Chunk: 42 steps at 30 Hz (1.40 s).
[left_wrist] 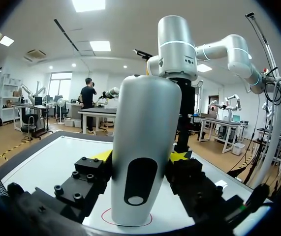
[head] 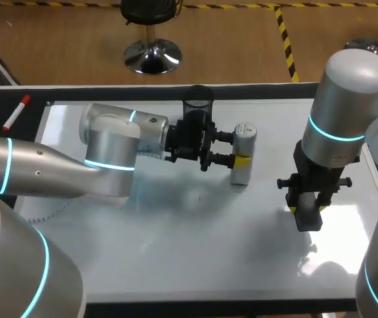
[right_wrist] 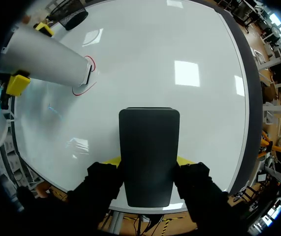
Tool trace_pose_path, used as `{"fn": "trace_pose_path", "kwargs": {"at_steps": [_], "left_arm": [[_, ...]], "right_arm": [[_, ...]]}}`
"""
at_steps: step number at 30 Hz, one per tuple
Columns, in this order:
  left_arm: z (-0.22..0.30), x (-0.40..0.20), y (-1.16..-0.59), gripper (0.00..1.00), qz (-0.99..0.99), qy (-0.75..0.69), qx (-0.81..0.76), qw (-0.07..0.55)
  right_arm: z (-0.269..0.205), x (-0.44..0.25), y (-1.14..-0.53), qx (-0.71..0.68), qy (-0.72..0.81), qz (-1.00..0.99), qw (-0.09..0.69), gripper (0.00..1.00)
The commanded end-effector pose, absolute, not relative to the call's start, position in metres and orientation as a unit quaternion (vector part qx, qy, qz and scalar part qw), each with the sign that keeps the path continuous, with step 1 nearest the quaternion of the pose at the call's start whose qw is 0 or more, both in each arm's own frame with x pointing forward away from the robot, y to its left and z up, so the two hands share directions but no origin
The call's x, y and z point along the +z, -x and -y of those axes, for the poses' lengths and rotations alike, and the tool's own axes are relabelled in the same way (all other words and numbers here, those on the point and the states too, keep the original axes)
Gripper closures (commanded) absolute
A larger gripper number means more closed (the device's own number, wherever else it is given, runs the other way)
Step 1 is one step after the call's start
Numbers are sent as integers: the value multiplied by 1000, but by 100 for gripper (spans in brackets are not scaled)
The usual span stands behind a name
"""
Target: Pick up the inspection probe, press it on each red-marked spot on the whiteboard one by one, put down the probe, pick up the eraser, and wipe off all the red marks.
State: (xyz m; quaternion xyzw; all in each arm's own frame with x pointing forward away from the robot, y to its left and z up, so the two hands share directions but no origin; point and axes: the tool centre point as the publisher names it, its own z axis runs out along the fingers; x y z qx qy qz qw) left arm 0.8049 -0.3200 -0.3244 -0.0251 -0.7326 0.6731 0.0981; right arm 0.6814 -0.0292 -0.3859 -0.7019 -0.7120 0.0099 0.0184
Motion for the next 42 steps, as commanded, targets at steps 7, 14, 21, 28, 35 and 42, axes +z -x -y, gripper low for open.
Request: {"fn": "trace_pose_path", "kwargs": {"at_steps": [7, 14, 21, 28, 35, 42], "left_arm": [[322, -314, -805, 100, 728, 19, 679, 93], [322, -295, -811, 100, 734, 32, 673, 86], [323, -277, -816, 100, 738, 42, 669, 78], [322, -274, -818, 100, 740, 44, 667, 75], [317, -270, -818, 100, 740, 43, 668, 74], [301, -265, -819, 100, 739, 39, 668, 75]], "right_arm": [[31, -385, -680, 8, 701, 712, 19, 100], [31, -385, -680, 8, 701, 712, 19, 100], [31, -385, -680, 8, 701, 712, 19, 100], [31, -385, -680, 8, 701, 712, 19, 100], [31, -385, -680, 8, 701, 712, 19, 100], [31, -385, -680, 8, 701, 712, 19, 100]]}}
